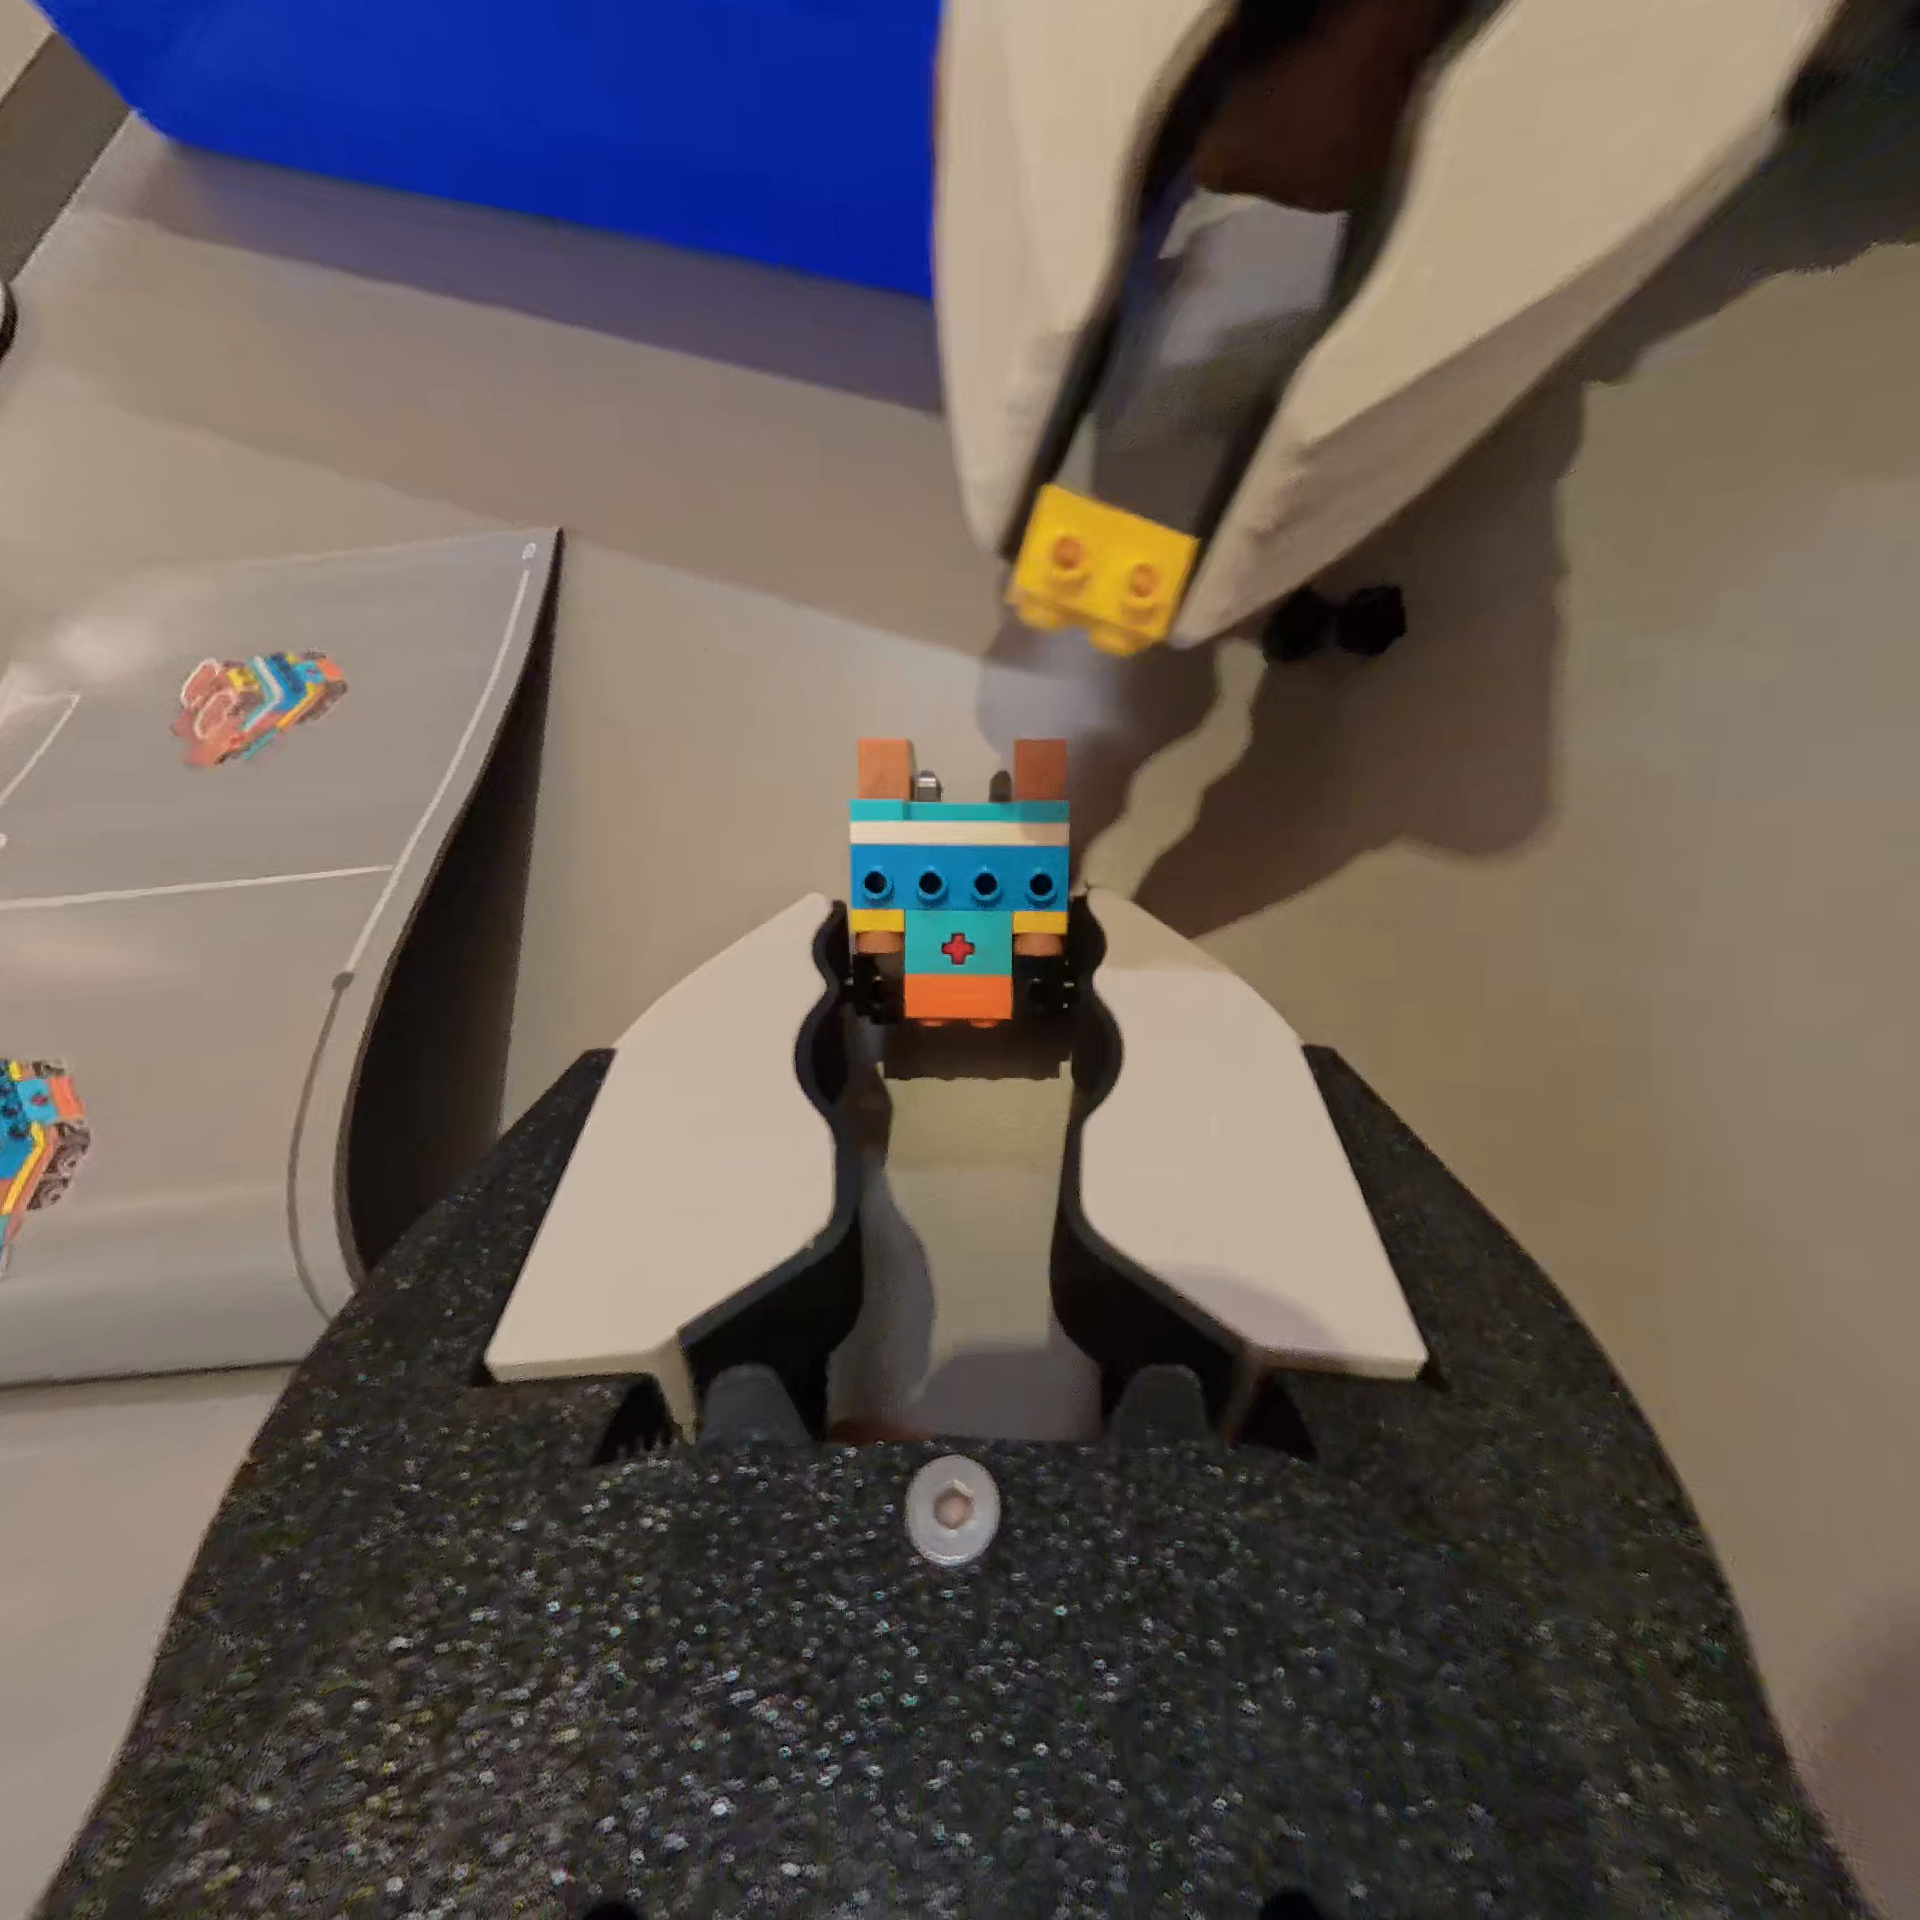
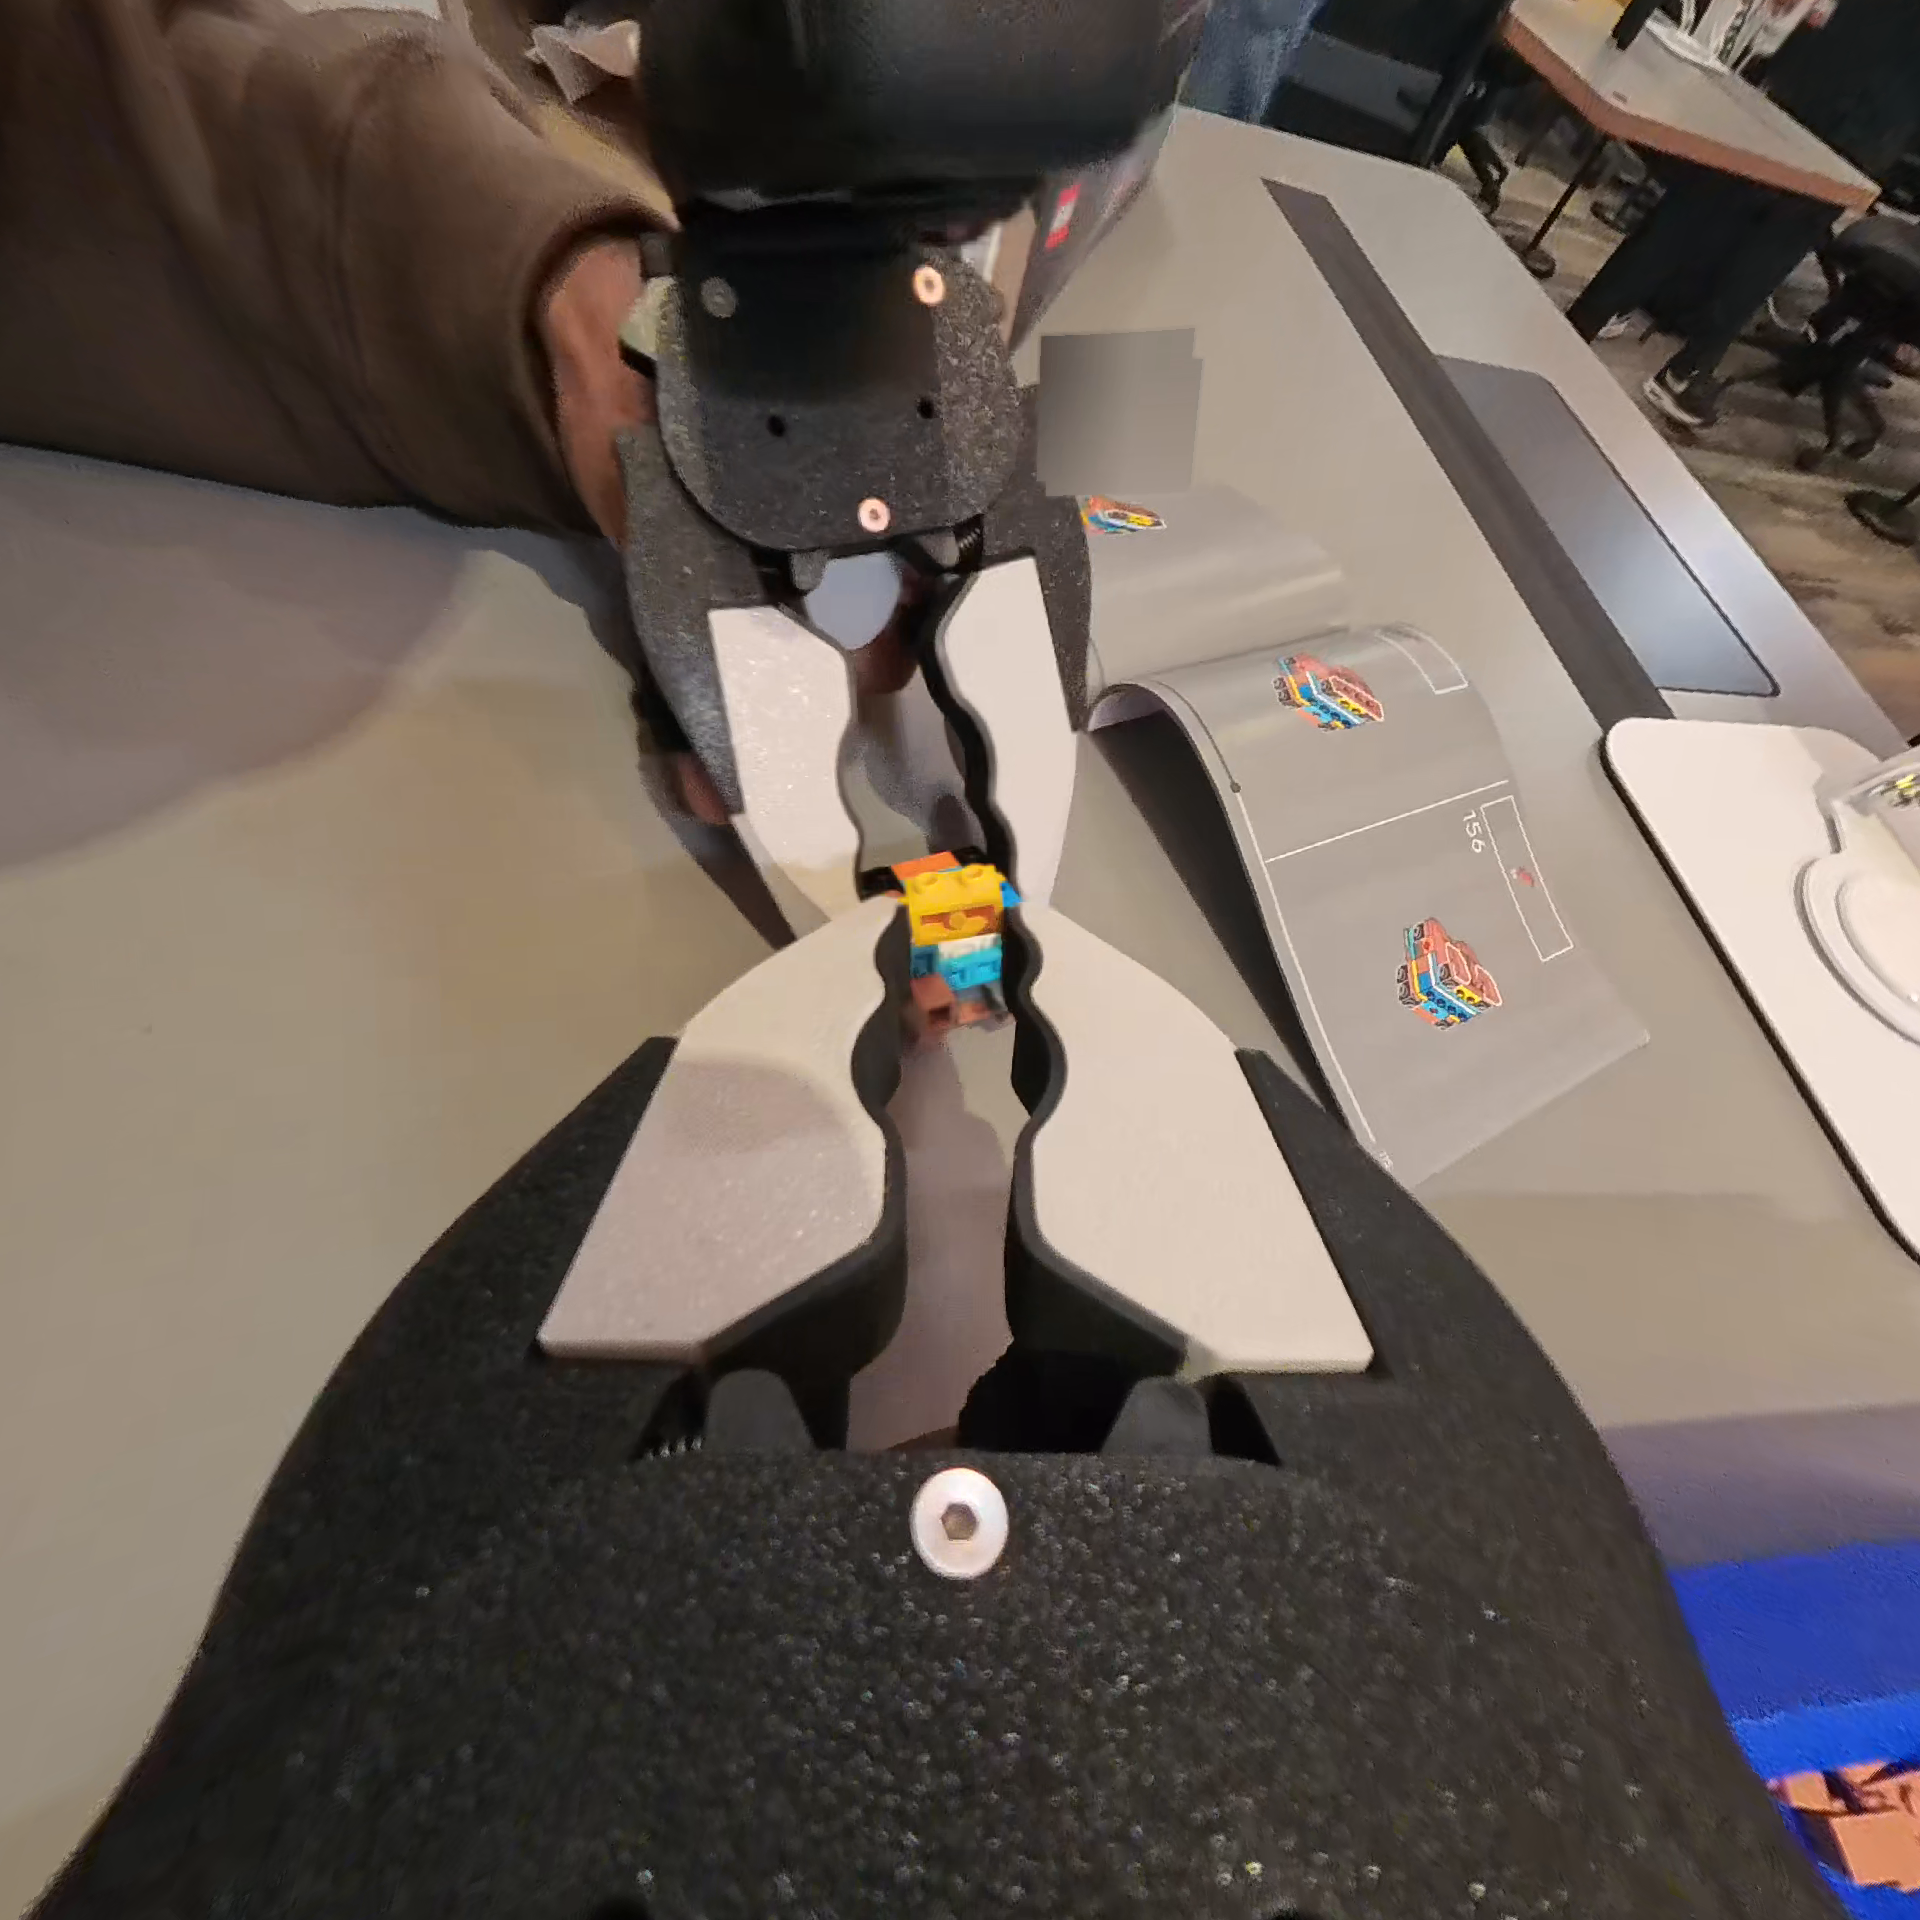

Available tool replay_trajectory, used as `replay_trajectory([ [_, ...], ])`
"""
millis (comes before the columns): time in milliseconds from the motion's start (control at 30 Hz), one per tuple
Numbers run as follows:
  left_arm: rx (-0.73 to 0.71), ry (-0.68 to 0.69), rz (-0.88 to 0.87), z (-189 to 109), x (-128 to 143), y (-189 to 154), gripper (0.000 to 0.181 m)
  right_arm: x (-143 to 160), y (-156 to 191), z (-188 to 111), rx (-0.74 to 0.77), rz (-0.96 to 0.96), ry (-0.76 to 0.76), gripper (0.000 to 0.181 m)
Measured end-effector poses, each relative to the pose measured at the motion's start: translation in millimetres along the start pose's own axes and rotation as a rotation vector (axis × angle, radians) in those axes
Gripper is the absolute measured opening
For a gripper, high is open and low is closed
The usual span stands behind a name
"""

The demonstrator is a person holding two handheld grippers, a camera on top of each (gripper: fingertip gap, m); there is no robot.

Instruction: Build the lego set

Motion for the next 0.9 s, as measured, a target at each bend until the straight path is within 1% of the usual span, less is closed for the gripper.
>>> replay_trajectory([
  [33,0.003,-0.007,0.015,0,-1,-1,0.040,-1,-1,0,-0.001,0.007,0.007,0.016],
  [100,0.012,-0.032,0.035,-1,-3,-2,0.040,-3,-4,-1,-0.005,0.020,0.020,0.016],
  [267,-0.011,-0.196,0.054,-9,-16,-2,0.040,-13,-8,-5,-0.062,0.050,0.048,0.016],
  [533,-0.063,-0.379,0.088,-18,-30,-4,0.040,-23,-6,-16,-0.105,0.035,0.085,0.016],
  [633,-0.079,-0.442,0.109,-21,-35,-7,0.040,-29,-4,-18,-0.119,0.006,0.123,0.016],
  [900,-0.108,-0.543,0.085,-29,-39,-6,0.040,-45,-1,-17,-0.133,-0.080,0.218,0.016],
])
Point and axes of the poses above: each gripper's, where its closed fingertips meet, z out along the fingers, x out of its underside, y = z × x across the jaws, the point moved 6 cm from there along -z, back along the fingers, and after that the axes turned 12 degrees about z, right-handed, at the moved point
